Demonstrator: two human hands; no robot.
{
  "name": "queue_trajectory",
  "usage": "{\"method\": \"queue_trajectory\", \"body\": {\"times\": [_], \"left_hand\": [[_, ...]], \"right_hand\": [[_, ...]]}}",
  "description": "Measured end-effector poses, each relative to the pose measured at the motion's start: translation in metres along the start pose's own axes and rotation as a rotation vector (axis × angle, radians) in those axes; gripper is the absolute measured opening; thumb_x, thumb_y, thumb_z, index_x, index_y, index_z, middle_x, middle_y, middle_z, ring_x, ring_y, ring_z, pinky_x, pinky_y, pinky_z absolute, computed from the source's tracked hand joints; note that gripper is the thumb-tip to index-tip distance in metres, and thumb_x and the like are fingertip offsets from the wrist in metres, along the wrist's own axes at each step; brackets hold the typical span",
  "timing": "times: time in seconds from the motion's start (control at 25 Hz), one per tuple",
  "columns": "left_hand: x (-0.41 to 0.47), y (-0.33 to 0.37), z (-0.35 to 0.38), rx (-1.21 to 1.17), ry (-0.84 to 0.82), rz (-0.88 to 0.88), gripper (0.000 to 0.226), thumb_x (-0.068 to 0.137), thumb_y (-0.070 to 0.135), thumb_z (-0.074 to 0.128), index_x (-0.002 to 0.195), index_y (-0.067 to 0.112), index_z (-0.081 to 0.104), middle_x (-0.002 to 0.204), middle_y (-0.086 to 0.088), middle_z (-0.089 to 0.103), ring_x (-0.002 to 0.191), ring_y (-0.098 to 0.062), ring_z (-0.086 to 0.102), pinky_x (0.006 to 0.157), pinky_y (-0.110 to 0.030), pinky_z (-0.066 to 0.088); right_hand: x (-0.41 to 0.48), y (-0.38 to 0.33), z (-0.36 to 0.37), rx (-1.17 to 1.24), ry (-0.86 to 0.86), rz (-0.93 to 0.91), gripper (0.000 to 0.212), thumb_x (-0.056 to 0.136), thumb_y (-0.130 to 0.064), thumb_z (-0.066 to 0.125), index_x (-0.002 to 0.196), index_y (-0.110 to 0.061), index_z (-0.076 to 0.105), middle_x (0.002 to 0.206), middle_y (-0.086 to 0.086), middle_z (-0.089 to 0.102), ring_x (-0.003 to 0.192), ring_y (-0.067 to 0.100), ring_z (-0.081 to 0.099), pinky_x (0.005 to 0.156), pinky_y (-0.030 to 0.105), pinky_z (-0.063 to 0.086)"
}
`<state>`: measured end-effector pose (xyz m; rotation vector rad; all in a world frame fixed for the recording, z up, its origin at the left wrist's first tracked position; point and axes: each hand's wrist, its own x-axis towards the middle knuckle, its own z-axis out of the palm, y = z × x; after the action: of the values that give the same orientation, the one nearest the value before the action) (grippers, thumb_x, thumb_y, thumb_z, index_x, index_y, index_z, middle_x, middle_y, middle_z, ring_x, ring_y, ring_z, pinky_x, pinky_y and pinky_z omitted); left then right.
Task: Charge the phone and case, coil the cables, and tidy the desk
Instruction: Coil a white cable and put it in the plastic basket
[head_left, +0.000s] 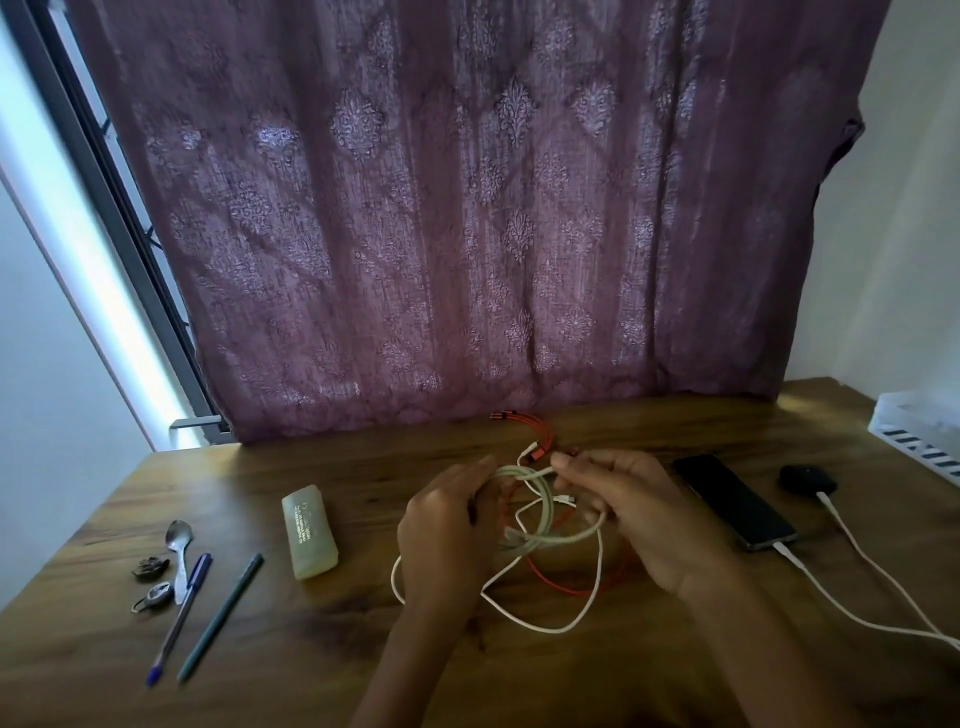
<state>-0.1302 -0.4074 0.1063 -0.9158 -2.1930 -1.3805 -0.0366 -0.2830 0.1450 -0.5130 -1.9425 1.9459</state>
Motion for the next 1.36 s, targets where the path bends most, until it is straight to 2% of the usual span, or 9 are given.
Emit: {"method": "queue_trajectory", "body": {"times": [0.2, 0.36, 0.44, 0.56, 0.68, 0.84, 1.04, 1.16, 1.36], "left_hand": [[-0.001, -0.001, -0.003, 0.194, 0.0, 0.144, 0.033, 0.079, 0.032, 0.046, 0.094, 0.022, 0.073, 0.079, 0.01, 0.072, 0.057, -0.006, 0.062, 0.045, -0.009, 0.034], [-0.002, 0.005, -0.006, 0.04, 0.01, -0.073, 0.017, 0.083, 0.024, 0.064, 0.097, 0.019, 0.073, 0.079, 0.004, 0.073, 0.064, -0.011, 0.063, 0.053, -0.018, 0.041], [0.0, 0.008, -0.007, -0.053, -0.017, -0.172, 0.01, 0.081, 0.021, 0.069, 0.089, 0.024, 0.075, 0.064, 0.009, 0.069, 0.056, -0.004, 0.058, 0.055, -0.021, 0.043], [0.004, 0.015, -0.009, -0.342, -0.049, -0.359, 0.027, 0.081, 0.017, 0.068, 0.07, 0.042, 0.067, 0.054, 0.022, 0.065, 0.058, 0.006, 0.061, 0.059, -0.015, 0.048], [0.003, 0.021, -0.004, -0.556, -0.01, -0.531, 0.011, 0.081, 0.015, 0.067, 0.081, 0.024, 0.074, 0.064, 0.008, 0.072, 0.061, -0.001, 0.065, 0.064, -0.021, 0.053], [0.004, 0.023, 0.001, -0.696, 0.119, -0.636, 0.008, 0.081, 0.017, 0.068, 0.081, 0.02, 0.075, 0.071, -0.001, 0.074, 0.068, -0.013, 0.068, 0.077, -0.042, 0.056], [0.004, 0.02, 0.002, -0.651, 0.307, -0.642, 0.008, 0.079, 0.02, 0.071, 0.082, 0.026, 0.073, 0.079, 0.001, 0.075, 0.081, -0.012, 0.07, 0.084, -0.042, 0.055], [-0.001, 0.018, 0.003, -0.65, 0.301, -0.656, 0.007, 0.079, 0.024, 0.07, 0.083, 0.027, 0.074, 0.078, 0.003, 0.075, 0.081, -0.012, 0.071, 0.084, -0.043, 0.055], [-0.007, 0.02, 0.002, -0.584, 0.069, -0.691, 0.01, 0.083, 0.02, 0.064, 0.078, 0.026, 0.071, 0.073, 0.003, 0.073, 0.077, -0.016, 0.069, 0.08, -0.042, 0.055]], "right_hand": [[0.004, -0.002, -0.011, -0.329, 0.114, -0.156, 0.008, 0.075, -0.027, 0.075, 0.068, -0.023, 0.075, 0.069, -0.005, 0.072, 0.063, 0.004, 0.064, 0.055, 0.017, 0.047], [0.008, 0.003, -0.02, -0.689, 0.23, -0.37, 0.005, 0.078, -0.032, 0.07, 0.081, -0.035, 0.073, 0.076, -0.012, 0.067, 0.075, 0.002, 0.062, 0.067, 0.022, 0.049], [0.012, 0.008, -0.023, -0.823, 0.284, -0.423, 0.01, 0.081, -0.035, 0.066, 0.089, -0.036, 0.073, 0.079, -0.011, 0.062, 0.075, 0.004, 0.058, 0.067, 0.026, 0.046], [0.016, 0.016, -0.021, -0.663, 0.356, -0.464, 0.01, 0.083, -0.023, 0.067, 0.087, -0.03, 0.072, 0.079, -0.017, 0.064, 0.08, 0.001, 0.061, 0.069, 0.015, 0.046], [0.015, 0.026, -0.009, -0.501, 0.367, -0.405, 0.01, 0.082, -0.017, 0.068, 0.083, -0.027, 0.069, 0.076, -0.021, 0.065, 0.077, -0.011, 0.06, 0.064, 0.003, 0.043], [0.015, 0.052, 0.012, -0.207, 0.313, -0.199, 0.015, 0.08, -0.012, 0.069, 0.083, -0.027, 0.071, 0.077, -0.006, 0.072, 0.072, 0.007, 0.066, 0.065, 0.023, 0.05], [0.004, 0.043, 0.026, 0.469, 0.088, 0.021, 0.023, 0.087, -0.011, 0.051, 0.098, 0.0, 0.068, 0.097, 0.02, 0.071, 0.088, 0.031, 0.069, 0.069, 0.034, 0.058], [0.002, 0.044, 0.029, 0.184, 0.041, -0.045, 0.037, 0.078, -0.047, 0.064, 0.091, -0.014, 0.074, 0.095, 0.026, 0.069, 0.094, 0.037, 0.067, 0.085, 0.05, 0.054], [0.004, 0.048, 0.022, -0.103, 0.197, -0.138, 0.013, 0.083, -0.031, 0.066, 0.083, -0.022, 0.075, 0.081, -0.002, 0.075, 0.082, 0.013, 0.07, 0.085, 0.047, 0.054]]}}
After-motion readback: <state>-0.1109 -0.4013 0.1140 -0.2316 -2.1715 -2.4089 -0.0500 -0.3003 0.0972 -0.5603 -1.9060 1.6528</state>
